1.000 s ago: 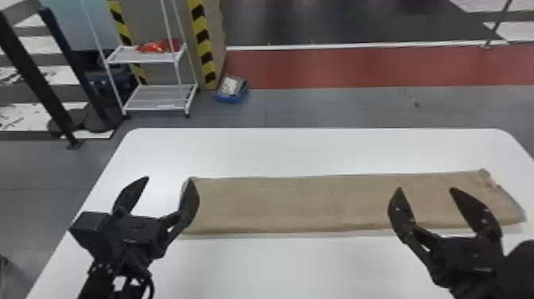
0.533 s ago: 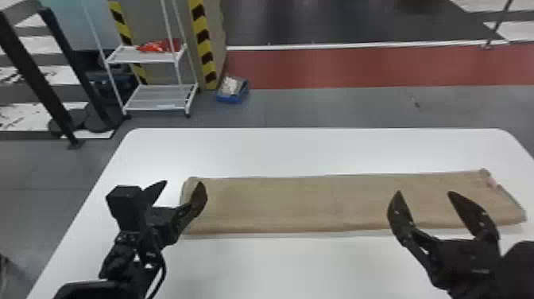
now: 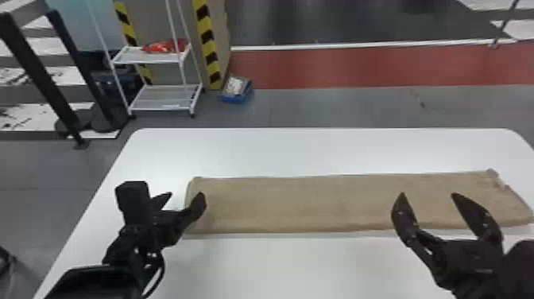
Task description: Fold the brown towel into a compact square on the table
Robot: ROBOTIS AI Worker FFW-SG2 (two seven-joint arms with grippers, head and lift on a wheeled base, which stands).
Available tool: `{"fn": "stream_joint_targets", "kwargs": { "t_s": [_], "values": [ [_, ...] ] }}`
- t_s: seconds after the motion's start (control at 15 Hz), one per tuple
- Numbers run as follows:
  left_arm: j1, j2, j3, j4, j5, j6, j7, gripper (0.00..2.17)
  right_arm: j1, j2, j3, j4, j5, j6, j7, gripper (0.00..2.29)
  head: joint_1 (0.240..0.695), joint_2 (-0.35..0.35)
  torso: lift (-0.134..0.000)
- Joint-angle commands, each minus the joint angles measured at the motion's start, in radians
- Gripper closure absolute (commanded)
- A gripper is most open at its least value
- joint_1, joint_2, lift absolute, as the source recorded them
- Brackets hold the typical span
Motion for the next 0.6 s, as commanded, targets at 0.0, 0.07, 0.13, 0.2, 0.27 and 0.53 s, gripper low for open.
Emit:
{"fn": "stream_joint_targets", "kwargs": {
  "t_s": [0.0,0.07,0.13,0.2,0.27,0.53],
  "values": [
    [0.004,0.000,0.022,-0.001,0.018,0.012,-0.030,0.30,-0.004,-0.002,0.001,0.005,0.001,-0.002,0.000,0.09,0.695,0.103,-0.110],
    [0.002,0.000,0.023,-0.001,0.018,0.042,-0.035,0.33,-0.004,-0.002,0.001,0.005,0.001,0.001,0.000,0.09,0.695,0.103,-0.110],
    [-0.004,0.000,0.022,-0.001,0.012,0.082,-0.035,0.33,-0.005,-0.002,0.001,0.005,0.001,-0.002,0.000,0.09,0.695,0.104,-0.110],
    [-0.005,0.000,0.023,-0.001,0.014,0.091,-0.041,0.33,-0.005,-0.002,0.003,0.005,0.003,0.001,0.000,0.09,0.695,0.105,-0.110],
    [-0.005,0.000,0.025,-0.001,0.010,0.091,-0.041,0.33,-0.005,-0.002,0.003,0.005,0.003,0.001,0.000,0.09,0.695,0.107,-0.110],
    [-0.004,0.000,0.036,0.009,0.007,0.088,-0.055,0.67,-0.007,-0.005,0.001,0.013,-0.011,-0.002,-0.001,0.09,0.695,0.109,-0.110]
  ]
}}
